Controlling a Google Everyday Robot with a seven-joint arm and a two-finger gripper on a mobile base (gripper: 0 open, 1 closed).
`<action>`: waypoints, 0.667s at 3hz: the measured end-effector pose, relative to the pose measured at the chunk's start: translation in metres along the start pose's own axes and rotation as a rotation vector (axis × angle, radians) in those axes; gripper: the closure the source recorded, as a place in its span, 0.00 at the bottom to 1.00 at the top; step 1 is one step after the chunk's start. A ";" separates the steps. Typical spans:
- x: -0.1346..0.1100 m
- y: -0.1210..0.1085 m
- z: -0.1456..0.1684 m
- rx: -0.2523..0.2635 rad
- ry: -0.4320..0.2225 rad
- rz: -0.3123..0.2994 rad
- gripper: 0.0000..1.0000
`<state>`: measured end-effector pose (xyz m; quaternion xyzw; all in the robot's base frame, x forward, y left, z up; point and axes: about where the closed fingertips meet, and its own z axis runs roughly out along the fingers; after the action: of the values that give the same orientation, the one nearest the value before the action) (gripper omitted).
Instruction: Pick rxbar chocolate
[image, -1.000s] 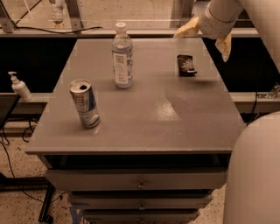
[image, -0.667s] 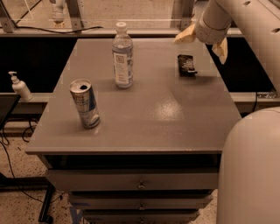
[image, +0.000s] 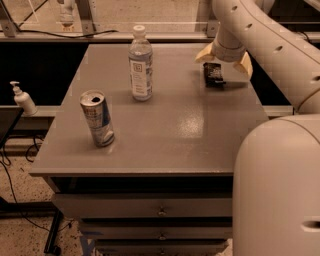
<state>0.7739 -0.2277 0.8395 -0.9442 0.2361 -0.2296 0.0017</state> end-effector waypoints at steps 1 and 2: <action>-0.006 -0.004 0.014 -0.051 0.008 0.010 0.18; -0.009 -0.010 0.015 -0.076 0.009 0.020 0.41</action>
Offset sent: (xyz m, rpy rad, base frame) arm 0.0032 0.0201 -0.0094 -0.0733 0.0266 -0.0795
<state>0.7777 -0.2162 0.8236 -0.9402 0.2540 -0.2245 -0.0330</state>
